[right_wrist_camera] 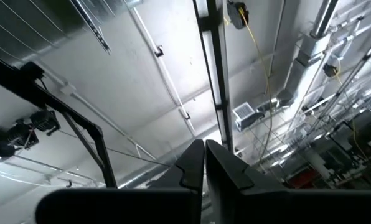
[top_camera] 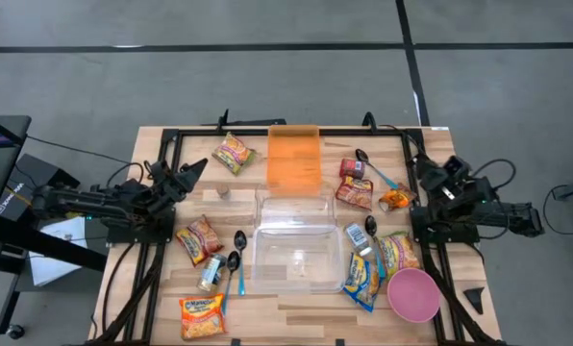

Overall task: Pick & Place Food Item
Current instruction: Put the red noodle pack into the white transparent bin

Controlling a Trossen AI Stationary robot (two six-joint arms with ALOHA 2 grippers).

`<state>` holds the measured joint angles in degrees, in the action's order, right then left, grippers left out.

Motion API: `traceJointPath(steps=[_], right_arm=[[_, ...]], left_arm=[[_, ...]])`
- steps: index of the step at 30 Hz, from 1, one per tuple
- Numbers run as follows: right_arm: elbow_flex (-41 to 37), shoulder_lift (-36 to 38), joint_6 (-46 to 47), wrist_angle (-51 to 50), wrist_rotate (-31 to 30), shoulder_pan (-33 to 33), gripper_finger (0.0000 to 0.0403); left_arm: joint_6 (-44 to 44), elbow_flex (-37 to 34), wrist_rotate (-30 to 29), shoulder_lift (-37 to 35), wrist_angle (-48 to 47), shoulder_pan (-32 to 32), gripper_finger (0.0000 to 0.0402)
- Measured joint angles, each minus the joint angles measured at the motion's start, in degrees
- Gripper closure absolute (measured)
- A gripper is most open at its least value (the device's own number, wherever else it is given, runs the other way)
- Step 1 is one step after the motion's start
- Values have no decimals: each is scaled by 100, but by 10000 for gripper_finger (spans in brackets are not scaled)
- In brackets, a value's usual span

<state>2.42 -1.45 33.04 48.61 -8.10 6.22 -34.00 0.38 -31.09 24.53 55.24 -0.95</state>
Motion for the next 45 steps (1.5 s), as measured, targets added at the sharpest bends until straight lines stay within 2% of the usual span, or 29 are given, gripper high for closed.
traceJointPath(steps=[5, 9, 13, 17, 38, 45], right_arm=[[2, -1, 5, 74, -137, -4, 390], [3, 2, 627, 26, -542, -11, 390], [9, -38, 745, -42, -747, -9, 390], [11, -49, 752, -20, -750, -9, 390], [13, -46, 814, -217, -910, -20, 389], [36, -49, 1389, -694, -1025, -17, 354]], left_arm=[[118, 0, 0, 257, 391, 0, 195], [125, 0, 2, 402, 739, 0, 195], [124, 0, 161, 443, 923, 0, 198], [124, 0, 304, 440, 935, 0, 199], [210, 2, 310, 440, 933, 0, 199], [214, 2, 308, 440, 933, 0, 199]])
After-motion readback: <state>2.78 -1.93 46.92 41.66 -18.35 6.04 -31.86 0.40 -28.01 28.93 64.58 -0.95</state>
